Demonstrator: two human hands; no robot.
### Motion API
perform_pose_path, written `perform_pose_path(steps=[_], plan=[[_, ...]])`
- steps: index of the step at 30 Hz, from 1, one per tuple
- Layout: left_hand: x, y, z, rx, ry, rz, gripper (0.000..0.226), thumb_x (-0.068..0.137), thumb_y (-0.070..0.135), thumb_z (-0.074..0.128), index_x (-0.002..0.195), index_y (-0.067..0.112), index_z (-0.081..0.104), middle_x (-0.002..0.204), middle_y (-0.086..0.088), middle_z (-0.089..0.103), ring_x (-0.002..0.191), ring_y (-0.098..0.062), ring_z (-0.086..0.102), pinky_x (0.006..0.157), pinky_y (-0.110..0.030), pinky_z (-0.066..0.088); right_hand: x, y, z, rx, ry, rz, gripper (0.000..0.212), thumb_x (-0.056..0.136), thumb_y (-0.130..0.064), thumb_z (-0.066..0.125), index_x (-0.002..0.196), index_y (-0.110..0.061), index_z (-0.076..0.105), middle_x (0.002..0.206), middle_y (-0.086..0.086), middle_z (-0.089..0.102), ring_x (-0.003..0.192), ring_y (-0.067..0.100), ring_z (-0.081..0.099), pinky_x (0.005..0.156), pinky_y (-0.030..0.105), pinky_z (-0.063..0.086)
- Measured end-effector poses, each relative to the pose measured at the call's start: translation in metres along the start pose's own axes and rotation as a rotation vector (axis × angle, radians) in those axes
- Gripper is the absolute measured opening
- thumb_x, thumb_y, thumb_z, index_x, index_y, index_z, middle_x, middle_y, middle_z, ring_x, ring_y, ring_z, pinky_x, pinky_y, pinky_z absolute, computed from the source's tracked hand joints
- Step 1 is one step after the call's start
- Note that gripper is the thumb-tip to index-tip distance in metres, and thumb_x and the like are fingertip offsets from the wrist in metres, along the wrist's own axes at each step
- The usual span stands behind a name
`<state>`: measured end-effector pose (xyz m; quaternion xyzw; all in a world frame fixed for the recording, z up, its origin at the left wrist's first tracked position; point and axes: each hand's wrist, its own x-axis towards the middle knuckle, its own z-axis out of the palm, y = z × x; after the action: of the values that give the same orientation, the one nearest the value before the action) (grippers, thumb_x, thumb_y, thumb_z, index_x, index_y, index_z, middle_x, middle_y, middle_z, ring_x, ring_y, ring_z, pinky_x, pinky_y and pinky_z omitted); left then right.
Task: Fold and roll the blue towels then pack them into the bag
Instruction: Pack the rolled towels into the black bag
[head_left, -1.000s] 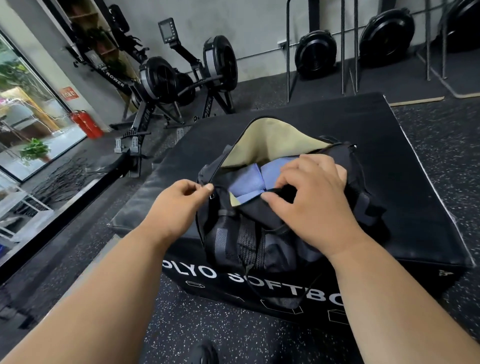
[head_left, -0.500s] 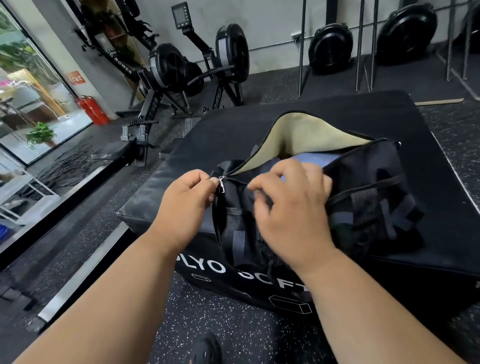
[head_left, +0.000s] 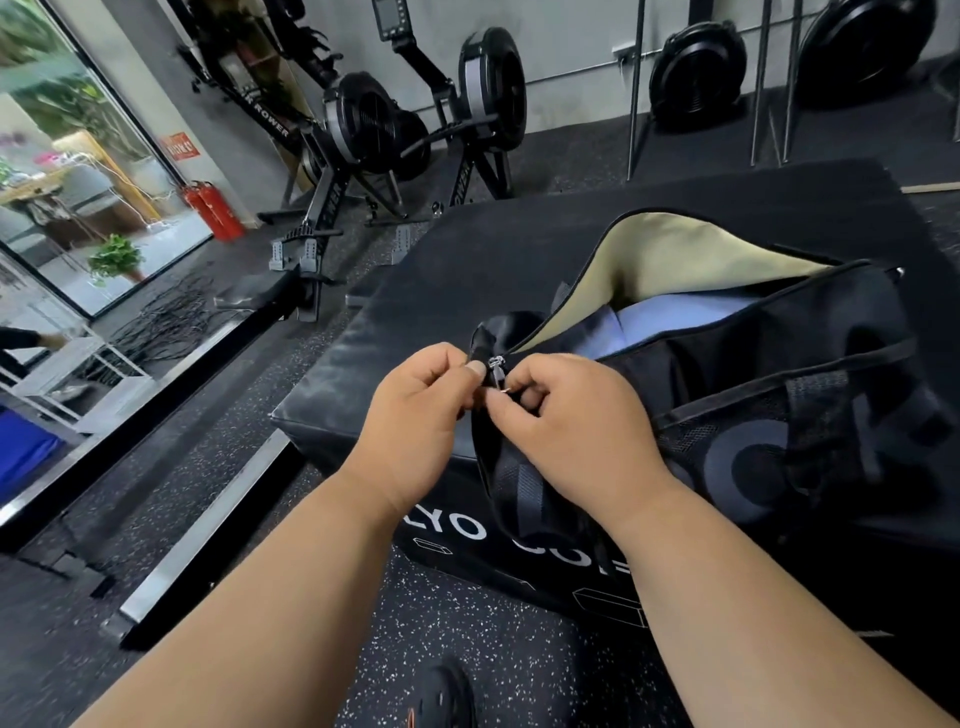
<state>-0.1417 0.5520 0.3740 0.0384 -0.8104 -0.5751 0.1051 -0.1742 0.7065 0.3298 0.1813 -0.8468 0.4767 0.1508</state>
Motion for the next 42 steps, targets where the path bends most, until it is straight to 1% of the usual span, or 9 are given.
perform_pose_path(steps=[11,16,22,26,30,34,36,39,42], plan=[[0.003,-0.001,-0.003,0.033,-0.125,-0.047,0.035,0.09,0.027,0.061,0.074,0.005,0.04,0.079,-0.005,0.044,0.081,-0.017,0.042,0.077,-0.036,0.036,0.005,0.013,-0.002,-0.075,-0.003,-0.154,0.032,0.095,-0.044,0.056,0.074,-0.02,0.059,0.067,-0.005,0.055,0.068,0.019,0.052,0.062,0.042,0.044],[0.0,0.0,-0.003,0.007,-0.133,-0.072,0.038,0.099,0.013,0.059,0.069,0.021,0.037,0.071,0.005,0.04,0.072,-0.01,0.038,0.073,-0.035,0.033,0.005,0.011,-0.003,-0.093,-0.019,-0.187,0.026,0.094,-0.042,0.058,0.076,-0.023,0.054,0.066,-0.008,0.05,0.067,0.017,0.049,0.059,0.039,0.039],[-0.005,0.008,0.002,0.003,-0.112,-0.122,0.031,0.1,0.006,0.054,0.073,0.015,0.041,0.078,-0.003,0.041,0.081,-0.017,0.04,0.081,-0.036,0.037,0.004,0.014,-0.007,-0.142,0.006,-0.211,0.021,0.091,-0.037,0.061,0.077,-0.022,0.054,0.064,-0.008,0.049,0.065,0.017,0.049,0.055,0.038,0.04],[-0.002,0.005,0.002,0.021,-0.109,-0.086,0.033,0.097,0.014,0.059,0.073,0.011,0.036,0.078,-0.006,0.033,0.077,-0.02,0.033,0.076,-0.04,0.032,0.004,0.015,-0.006,-0.13,0.04,-0.229,0.034,0.097,-0.035,0.056,0.069,-0.018,0.049,0.057,-0.005,0.044,0.057,0.02,0.044,0.052,0.041,0.037],[-0.001,0.005,0.0,0.137,-0.052,-0.024,0.038,0.088,0.026,0.059,0.073,0.006,0.03,0.077,-0.006,0.03,0.076,-0.02,0.03,0.072,-0.039,0.029,0.007,0.014,-0.006,-0.136,0.079,-0.222,0.042,0.1,-0.026,0.055,0.064,-0.016,0.034,0.054,-0.002,0.033,0.053,0.025,0.036,0.047,0.044,0.033],[-0.003,0.0,-0.01,0.303,0.101,0.031,0.037,0.092,0.018,0.06,0.068,0.01,0.033,0.066,0.004,0.034,0.068,-0.011,0.032,0.065,-0.039,0.031,0.007,0.012,-0.009,-0.181,0.144,-0.136,0.043,0.096,-0.025,0.054,0.062,-0.019,0.027,0.051,-0.003,0.026,0.05,0.022,0.029,0.046,0.037,0.023],[-0.002,-0.005,-0.02,0.381,0.232,-0.009,0.031,0.093,0.012,0.06,0.067,0.006,0.044,0.062,-0.003,0.043,0.065,-0.012,0.038,0.066,-0.041,0.036,0.009,0.013,-0.017,-0.249,0.191,-0.086,0.043,0.096,-0.026,0.054,0.062,-0.019,0.028,0.052,-0.005,0.027,0.05,0.024,0.033,0.05,0.035,0.021],[-0.001,-0.012,-0.031,0.496,0.319,-0.087,0.026,0.093,0.017,0.058,0.074,-0.001,0.055,0.072,-0.014,0.058,0.07,-0.022,0.049,0.071,-0.046,0.043,0.013,0.019,-0.036,-0.322,0.224,-0.001,0.046,0.099,-0.024,0.056,0.061,-0.018,0.029,0.054,-0.005,0.034,0.051,0.027,0.037,0.052,0.036,0.019],[-0.001,-0.009,-0.028,0.677,0.342,-0.081,0.029,0.09,0.026,0.059,0.069,0.009,0.051,0.067,0.001,0.052,0.074,-0.022,0.051,0.069,-0.042,0.041,0.015,0.025,-0.052,-0.311,0.22,0.016,0.046,0.101,-0.024,0.053,0.062,-0.018,0.029,0.054,-0.004,0.035,0.05,0.019,0.033,0.047,0.032,0.018]])
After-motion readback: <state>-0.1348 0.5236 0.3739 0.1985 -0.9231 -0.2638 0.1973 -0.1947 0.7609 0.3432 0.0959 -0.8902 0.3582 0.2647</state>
